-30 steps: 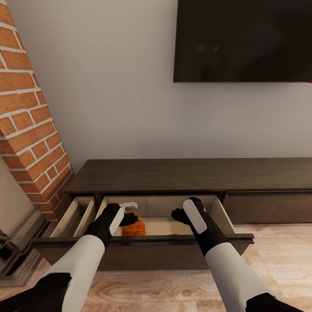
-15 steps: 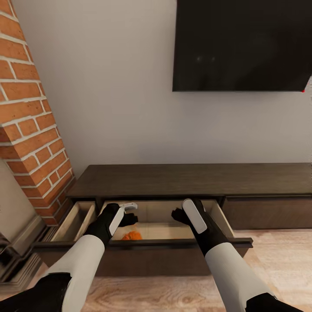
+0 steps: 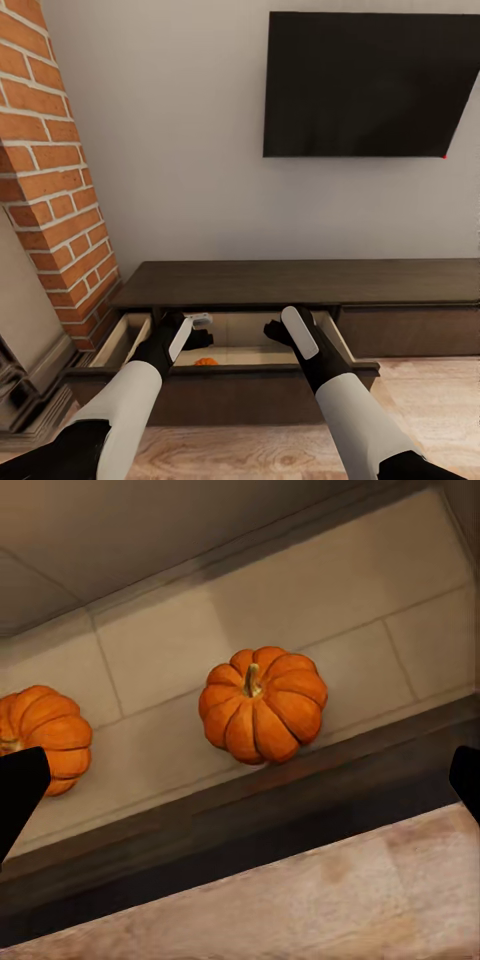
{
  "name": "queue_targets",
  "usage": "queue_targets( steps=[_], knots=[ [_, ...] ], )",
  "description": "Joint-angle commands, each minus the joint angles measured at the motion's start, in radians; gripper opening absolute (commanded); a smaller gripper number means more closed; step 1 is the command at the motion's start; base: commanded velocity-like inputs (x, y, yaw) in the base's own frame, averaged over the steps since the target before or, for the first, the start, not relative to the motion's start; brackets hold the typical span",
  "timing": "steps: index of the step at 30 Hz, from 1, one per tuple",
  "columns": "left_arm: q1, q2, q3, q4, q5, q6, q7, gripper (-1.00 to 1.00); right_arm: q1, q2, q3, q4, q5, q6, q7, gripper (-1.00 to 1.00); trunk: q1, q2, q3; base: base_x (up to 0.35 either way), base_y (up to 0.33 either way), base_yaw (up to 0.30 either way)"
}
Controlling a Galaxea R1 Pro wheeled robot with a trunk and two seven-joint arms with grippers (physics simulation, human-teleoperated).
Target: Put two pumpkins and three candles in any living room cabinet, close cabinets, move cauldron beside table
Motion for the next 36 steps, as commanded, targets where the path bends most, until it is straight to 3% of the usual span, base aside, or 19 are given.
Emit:
queue_targets(
  steps=[1, 20, 29, 36],
  knots=[
    [0.000, 0.000, 0.000, -0.001, 0.000, 0.002, 0.000, 1.00, 0.000, 0.000, 0.000, -0.001, 0.000, 0.000, -0.001, 1.00, 0.000, 0.000, 0.004, -0.156, 0.023, 0.000],
    [0.000, 0.000, 0.002, -0.003, 0.000, 0.034, 0.000, 1.00, 0.000, 0.000, -0.003, -0.003, -0.001, 0.001, -0.005, 1.00, -0.009, 0.005, 0.077, -0.065, 0.002, 0.000],
    [0.000, 0.000, 0.002, -0.003, 0.000, 0.046, 0.000, 1.00, 0.000, 0.000, -0.003, 0.000, 0.000, 0.000, -0.003, 1.00, -0.043, 0.068, 0.106, -0.239, 0.053, 0.000],
    [0.000, 0.000, 0.002, -0.008, 0.000, 0.067, 0.000, 1.00, 0.000, 0.000, -0.003, -0.001, -0.002, 0.002, -0.008, 1.00, -0.070, 0.117, 0.128, -0.041, 0.011, 0.000]
  ],
)
